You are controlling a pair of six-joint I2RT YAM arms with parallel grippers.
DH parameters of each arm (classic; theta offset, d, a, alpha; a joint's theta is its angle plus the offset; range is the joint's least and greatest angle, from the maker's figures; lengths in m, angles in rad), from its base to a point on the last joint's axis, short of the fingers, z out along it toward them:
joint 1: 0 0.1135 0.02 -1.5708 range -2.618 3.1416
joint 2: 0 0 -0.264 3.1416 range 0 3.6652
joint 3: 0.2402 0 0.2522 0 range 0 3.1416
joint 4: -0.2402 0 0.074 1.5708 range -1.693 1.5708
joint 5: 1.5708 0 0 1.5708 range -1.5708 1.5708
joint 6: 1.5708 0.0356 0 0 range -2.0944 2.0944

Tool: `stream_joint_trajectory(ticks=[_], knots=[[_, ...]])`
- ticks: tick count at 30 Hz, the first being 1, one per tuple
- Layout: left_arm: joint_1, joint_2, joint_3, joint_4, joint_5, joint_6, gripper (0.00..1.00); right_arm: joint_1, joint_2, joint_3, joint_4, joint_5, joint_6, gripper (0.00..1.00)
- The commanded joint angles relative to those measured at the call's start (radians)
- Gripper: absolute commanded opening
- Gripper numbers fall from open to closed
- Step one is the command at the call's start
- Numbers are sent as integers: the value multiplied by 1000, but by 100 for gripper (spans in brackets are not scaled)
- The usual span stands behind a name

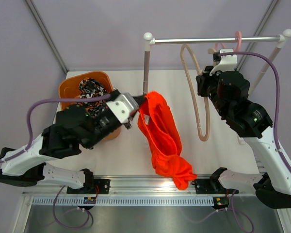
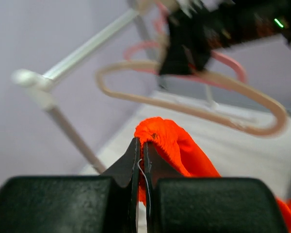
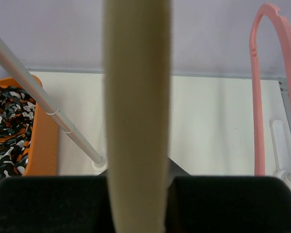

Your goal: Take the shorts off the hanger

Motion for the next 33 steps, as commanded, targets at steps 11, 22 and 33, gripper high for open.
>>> stream_joint_trajectory(ticks=[11, 22, 33], knots=[[396, 237, 674, 216, -221, 298, 0, -1, -21, 30, 1, 50, -19, 0], [1181, 406, 801, -18, 213, -316, 0, 0, -28, 7, -38, 13, -16, 0], [1426, 511, 477, -56, 250, -681, 0, 0, -40, -11, -42, 4, -19, 0]])
